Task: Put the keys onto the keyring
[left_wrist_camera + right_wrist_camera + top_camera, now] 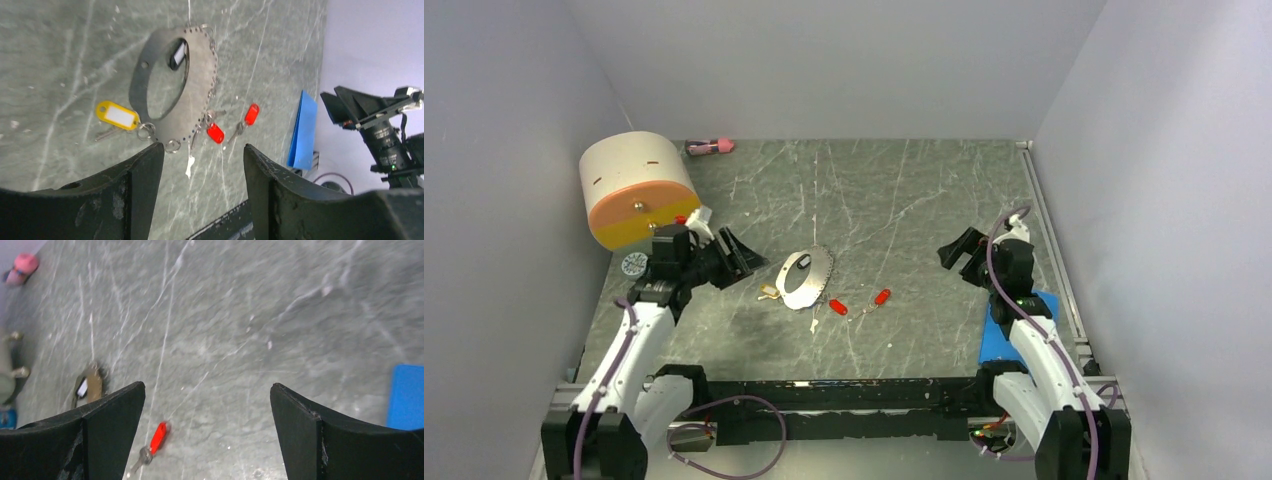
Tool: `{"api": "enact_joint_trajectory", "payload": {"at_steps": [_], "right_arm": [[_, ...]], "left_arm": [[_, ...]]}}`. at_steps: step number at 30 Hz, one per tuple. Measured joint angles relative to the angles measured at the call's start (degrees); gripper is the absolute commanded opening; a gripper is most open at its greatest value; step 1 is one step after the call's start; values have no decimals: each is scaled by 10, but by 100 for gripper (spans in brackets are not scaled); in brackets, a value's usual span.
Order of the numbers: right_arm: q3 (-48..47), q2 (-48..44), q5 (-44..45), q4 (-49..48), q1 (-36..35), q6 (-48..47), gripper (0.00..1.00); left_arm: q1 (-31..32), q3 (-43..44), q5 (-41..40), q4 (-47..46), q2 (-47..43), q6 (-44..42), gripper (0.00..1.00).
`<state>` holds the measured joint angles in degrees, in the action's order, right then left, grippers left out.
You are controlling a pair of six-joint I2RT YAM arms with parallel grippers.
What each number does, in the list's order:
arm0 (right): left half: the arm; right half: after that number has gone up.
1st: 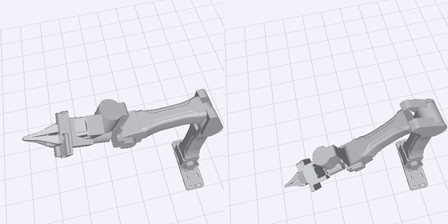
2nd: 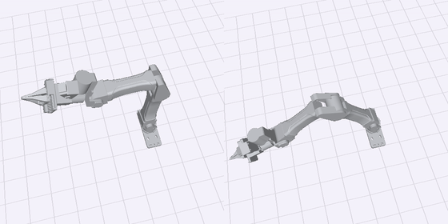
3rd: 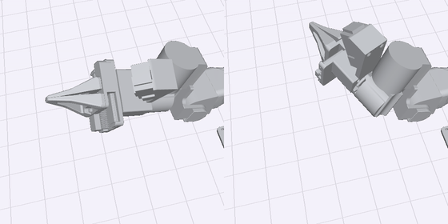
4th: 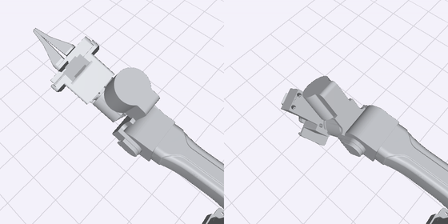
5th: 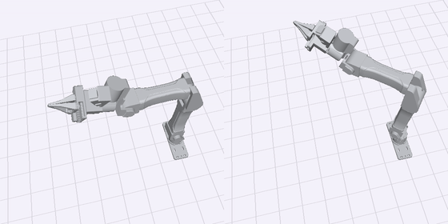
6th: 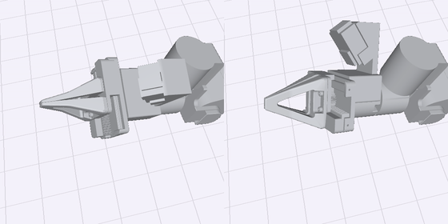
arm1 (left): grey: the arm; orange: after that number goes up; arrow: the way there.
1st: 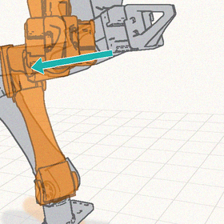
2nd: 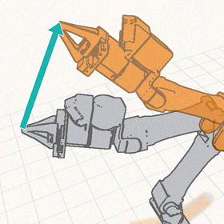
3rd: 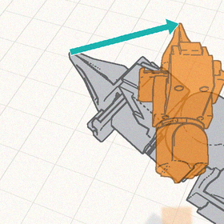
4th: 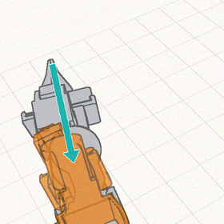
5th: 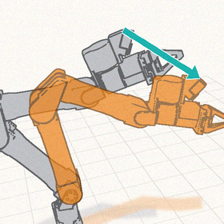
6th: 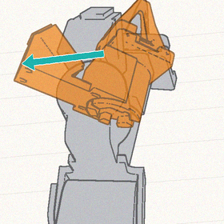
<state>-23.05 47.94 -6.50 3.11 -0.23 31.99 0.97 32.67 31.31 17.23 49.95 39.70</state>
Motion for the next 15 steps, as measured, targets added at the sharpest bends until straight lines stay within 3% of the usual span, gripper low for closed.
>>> {"api": "enact_joint_trajectory", "payload": {"at_steps": [5, 15], "right_arm": [[21, 31, -89, -23, 0, 1, 99], [43, 73, -195, -54, 0, 11, 99]], "left_arm": [[80, 40, -32, 24, 83, -12, 65], [257, 208, -162, 78, 325, -62, 68]]}}
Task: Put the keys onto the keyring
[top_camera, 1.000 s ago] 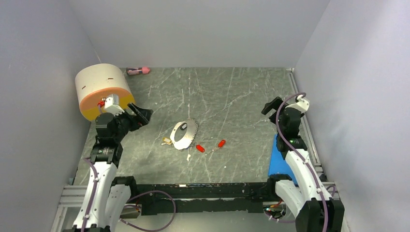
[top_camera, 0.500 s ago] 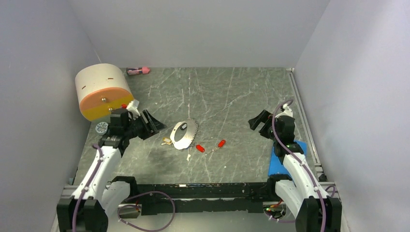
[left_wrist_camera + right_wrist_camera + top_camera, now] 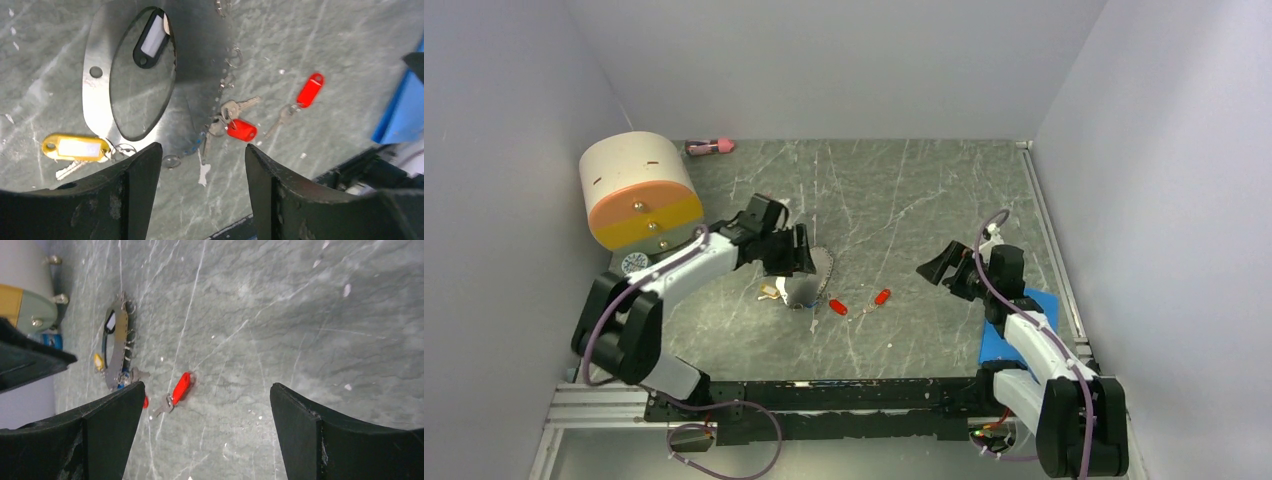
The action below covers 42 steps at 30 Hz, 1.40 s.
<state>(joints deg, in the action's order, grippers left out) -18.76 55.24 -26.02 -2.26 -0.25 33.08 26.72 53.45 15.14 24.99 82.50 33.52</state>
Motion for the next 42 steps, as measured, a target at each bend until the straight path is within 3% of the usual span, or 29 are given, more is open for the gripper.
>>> {"api": "enact_joint_trajectory", "payload": {"at_steps": [7, 15, 24, 33, 38, 42], "right_arm": [[14, 32, -47, -19, -1, 9, 99], [14, 58, -62, -21, -30, 6, 99], [-20, 23, -39, 2, -85, -10, 99], [-105, 89, 16, 31, -198, -45, 99], [-165, 164, 56, 57, -284, -70, 93], [-230, 232, 95, 76, -369, -96, 81]], "left_arm": [[62, 92, -99, 38, 125, -35, 74], [67, 54, -138, 34, 154, -33, 82], [56, 2, -142, -19, 114, 3, 82], [37, -66, -187, 25, 38, 54, 83], [35, -103, -217, 87, -12, 86, 82], [35, -128, -219, 104, -67, 96, 82]]}}
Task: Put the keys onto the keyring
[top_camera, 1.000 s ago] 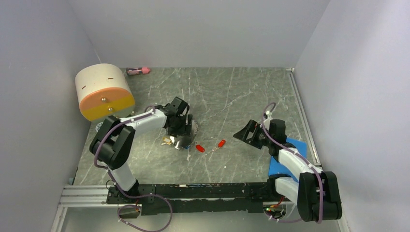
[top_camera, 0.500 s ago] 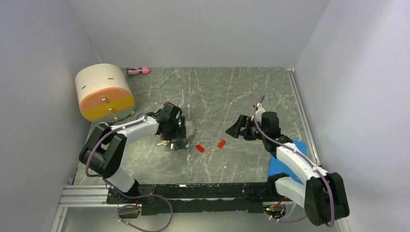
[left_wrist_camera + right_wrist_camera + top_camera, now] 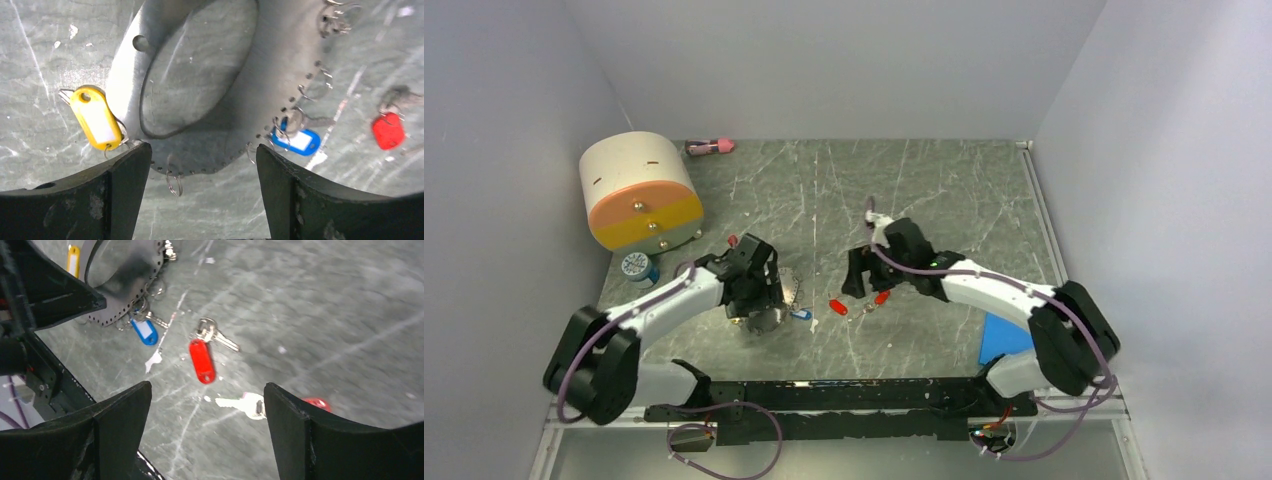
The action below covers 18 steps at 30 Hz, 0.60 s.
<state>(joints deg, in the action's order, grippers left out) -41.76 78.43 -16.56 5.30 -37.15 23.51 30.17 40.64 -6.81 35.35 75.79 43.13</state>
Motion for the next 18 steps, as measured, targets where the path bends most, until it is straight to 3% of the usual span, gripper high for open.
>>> {"api": "enact_joint_trajectory", "payload": {"at_steps": [9, 18], "right_arm": [[-137, 156, 35, 19, -137, -31, 67], [-157, 240, 35, -8, -147, 5, 66]], "left_arm": [[0, -25, 11, -6, -202, -2, 80], [0, -66, -6, -11, -344, -6, 80]]}}
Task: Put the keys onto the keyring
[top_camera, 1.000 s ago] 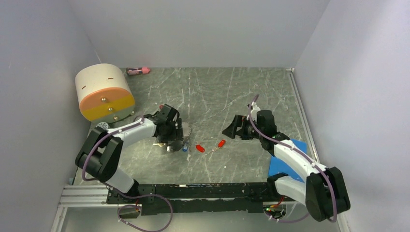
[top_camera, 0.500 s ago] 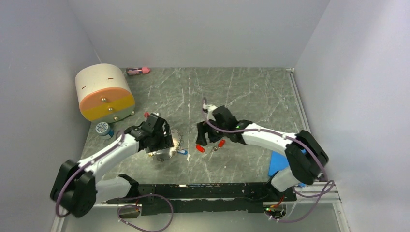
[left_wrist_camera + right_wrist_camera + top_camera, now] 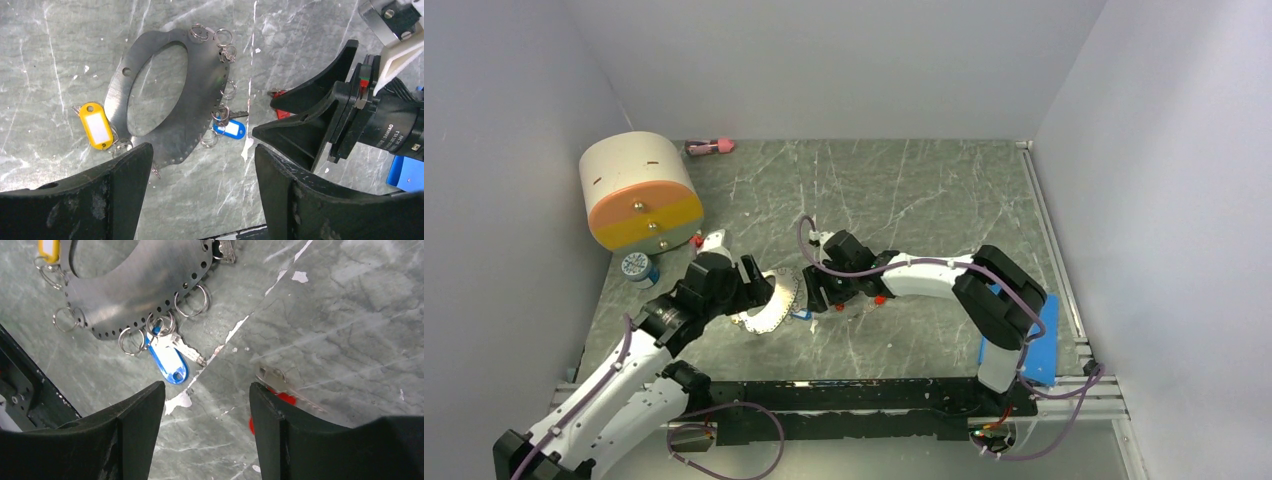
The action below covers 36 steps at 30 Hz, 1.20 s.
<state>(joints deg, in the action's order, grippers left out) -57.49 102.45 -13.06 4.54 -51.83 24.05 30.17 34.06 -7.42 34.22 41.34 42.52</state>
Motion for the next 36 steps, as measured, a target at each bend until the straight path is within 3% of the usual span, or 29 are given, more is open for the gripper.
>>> {"api": "enact_joint_trajectory", "payload": {"at_steps": [8, 21, 26, 28, 33, 36], "right_arm": [[4, 1, 27, -4, 8, 23, 67], [91, -68, 23, -30, 138, 27, 71], [105, -92, 22, -11, 152, 8, 68], [108, -106, 20, -2, 144, 0, 64], [90, -115, 7, 2, 94, -16, 36], [56, -90, -10, 2, 67, -16, 35]], "left_arm": [[0, -14, -1, -22, 9, -9, 80], [-1, -2, 7, -91, 233, -35, 80], [-5, 39, 11, -113, 322, -61, 79], [-8, 55, 11, -120, 348, -70, 79], [-13, 59, 11, -127, 359, -76, 79], [-14, 59, 11, -132, 358, -76, 79]]}}
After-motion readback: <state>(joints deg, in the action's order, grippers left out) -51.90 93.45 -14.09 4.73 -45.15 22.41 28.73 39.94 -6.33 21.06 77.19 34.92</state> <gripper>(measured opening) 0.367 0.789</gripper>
